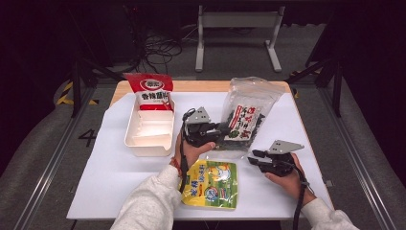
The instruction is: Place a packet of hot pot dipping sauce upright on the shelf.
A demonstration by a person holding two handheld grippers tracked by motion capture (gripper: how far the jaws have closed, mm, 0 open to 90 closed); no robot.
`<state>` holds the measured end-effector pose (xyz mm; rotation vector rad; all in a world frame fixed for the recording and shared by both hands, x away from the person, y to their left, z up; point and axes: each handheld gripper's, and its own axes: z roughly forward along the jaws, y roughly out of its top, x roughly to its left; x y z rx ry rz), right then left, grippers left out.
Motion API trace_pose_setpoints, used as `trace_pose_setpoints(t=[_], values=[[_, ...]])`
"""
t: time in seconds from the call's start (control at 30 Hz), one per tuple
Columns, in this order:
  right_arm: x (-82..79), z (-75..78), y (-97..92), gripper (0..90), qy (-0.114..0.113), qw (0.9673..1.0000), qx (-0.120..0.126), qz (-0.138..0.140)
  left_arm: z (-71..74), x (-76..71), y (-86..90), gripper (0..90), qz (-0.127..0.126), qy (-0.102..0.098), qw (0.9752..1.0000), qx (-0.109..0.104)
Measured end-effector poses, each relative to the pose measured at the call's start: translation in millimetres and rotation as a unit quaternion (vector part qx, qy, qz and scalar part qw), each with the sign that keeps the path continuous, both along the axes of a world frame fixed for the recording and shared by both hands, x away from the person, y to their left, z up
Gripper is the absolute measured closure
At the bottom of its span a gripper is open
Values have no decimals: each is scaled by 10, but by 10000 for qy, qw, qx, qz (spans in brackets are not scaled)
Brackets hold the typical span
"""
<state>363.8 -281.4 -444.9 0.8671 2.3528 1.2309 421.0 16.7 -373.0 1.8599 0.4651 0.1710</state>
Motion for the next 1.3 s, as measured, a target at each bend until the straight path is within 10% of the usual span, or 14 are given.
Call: trace_pose_setpoints(t=[0.27,0.6,0.93,1.3], values=[[-27,17,-90,579,-8,9999,101,-80,334,-106,316,736,151,-413,9989,-183],[-66,29,-87,557,-75,9994,216,-245,690,-167,1233,734,784,-949,9923,-160],[-144,19,-19,538,-64,9998,107,-129,503,-137,2021,733,1381,-1185,9832,-161],[-259,-26,-122,516,139,9997,57,-195,209,48,2272,732,1720,-1294,9766,-18]])
